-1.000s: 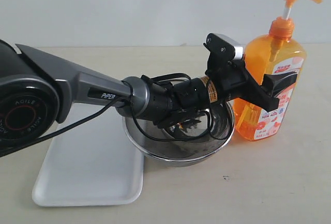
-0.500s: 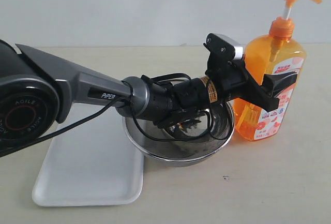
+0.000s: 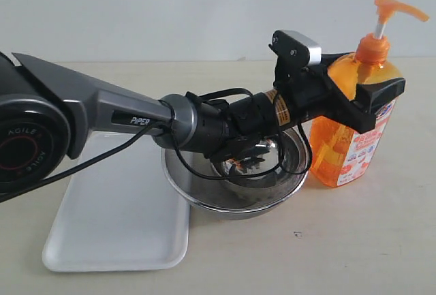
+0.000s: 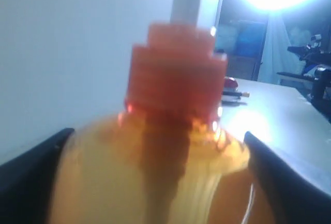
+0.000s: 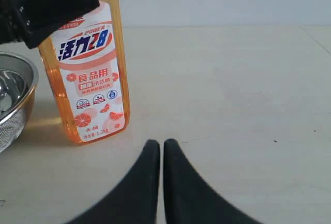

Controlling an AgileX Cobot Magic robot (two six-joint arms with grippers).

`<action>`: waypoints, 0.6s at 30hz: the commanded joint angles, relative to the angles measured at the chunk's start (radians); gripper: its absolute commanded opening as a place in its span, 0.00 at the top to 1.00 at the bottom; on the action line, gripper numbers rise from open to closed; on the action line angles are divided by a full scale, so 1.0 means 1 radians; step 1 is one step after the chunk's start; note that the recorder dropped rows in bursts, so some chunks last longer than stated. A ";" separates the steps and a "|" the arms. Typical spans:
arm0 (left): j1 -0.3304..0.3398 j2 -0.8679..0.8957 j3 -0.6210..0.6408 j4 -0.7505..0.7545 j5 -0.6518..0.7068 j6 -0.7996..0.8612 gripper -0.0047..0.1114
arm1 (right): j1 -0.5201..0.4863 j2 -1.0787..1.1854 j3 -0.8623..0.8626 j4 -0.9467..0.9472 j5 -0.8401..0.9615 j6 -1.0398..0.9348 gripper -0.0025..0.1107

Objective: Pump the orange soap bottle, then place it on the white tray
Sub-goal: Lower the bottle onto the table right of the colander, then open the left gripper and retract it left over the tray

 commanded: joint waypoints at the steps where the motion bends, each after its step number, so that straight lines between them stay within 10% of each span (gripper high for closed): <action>1: -0.004 -0.014 -0.007 -0.018 -0.022 -0.007 0.27 | -0.002 -0.004 0.000 -0.002 -0.011 -0.003 0.98; 18: 0.000 -0.048 -0.007 0.022 0.011 -0.047 0.27 | -0.002 -0.004 0.000 -0.002 -0.011 -0.003 0.98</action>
